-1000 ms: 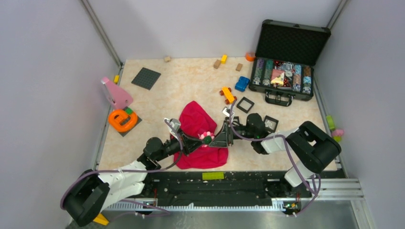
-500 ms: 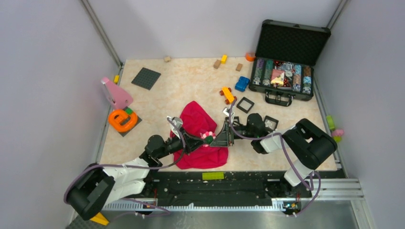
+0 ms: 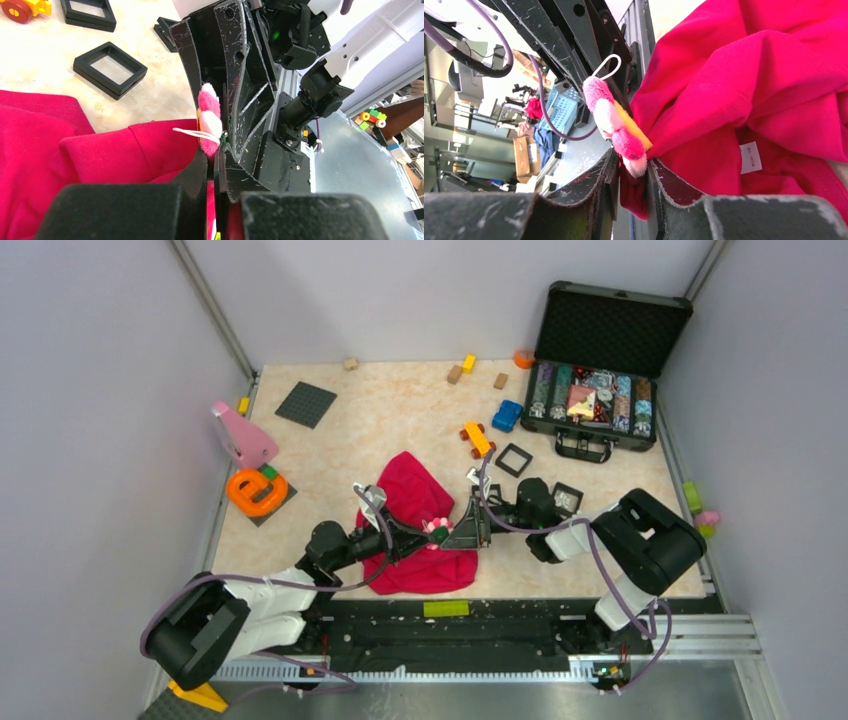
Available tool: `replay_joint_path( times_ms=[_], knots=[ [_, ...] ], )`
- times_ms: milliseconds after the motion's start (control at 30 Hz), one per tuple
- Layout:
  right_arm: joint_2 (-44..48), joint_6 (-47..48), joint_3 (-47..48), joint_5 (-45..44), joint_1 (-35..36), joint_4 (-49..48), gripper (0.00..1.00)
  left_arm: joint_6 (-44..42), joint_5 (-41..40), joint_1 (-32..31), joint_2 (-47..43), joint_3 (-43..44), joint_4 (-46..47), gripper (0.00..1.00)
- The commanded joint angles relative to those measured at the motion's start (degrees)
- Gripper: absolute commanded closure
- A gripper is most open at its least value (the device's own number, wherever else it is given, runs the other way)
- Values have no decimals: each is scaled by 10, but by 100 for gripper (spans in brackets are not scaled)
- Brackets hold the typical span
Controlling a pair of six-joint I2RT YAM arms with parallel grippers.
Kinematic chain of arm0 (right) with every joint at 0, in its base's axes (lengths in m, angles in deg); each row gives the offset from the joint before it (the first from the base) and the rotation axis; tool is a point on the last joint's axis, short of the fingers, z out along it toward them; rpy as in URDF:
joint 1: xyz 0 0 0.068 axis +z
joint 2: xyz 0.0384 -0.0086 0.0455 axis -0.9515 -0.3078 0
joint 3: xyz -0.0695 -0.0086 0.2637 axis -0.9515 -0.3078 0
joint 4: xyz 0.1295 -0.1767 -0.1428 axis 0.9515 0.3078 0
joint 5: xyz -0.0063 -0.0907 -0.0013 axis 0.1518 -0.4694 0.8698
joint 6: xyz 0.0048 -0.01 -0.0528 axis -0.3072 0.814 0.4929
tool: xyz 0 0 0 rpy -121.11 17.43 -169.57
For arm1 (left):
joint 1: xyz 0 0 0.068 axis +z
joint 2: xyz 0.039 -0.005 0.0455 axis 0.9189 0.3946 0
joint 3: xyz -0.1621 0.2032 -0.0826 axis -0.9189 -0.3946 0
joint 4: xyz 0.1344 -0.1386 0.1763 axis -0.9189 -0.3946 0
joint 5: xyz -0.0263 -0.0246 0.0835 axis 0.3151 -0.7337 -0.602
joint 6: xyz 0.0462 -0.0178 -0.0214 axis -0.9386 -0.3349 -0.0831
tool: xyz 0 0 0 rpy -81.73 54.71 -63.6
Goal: Remove the brooch from the garment
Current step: Remove the brooch from the clothes.
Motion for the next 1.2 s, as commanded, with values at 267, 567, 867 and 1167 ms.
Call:
replay_joint_path(
  times_ms=[267, 567, 867, 1167],
  knots=[
    [45, -18, 20, -82, 15, -130, 72, 5, 61, -20, -4, -4, -24, 100],
    [48, -35, 11, -113, 13, -153, 70, 2, 62, -22, -14, -9, -28, 100],
    [52, -55, -3, -138, 3, -192, 68, -2, 65, -24, -30, -12, -43, 100],
    [64, -46, -4, -146, 2, -175, 76, -6, 73, -28, -27, -6, -49, 100]
  ],
)
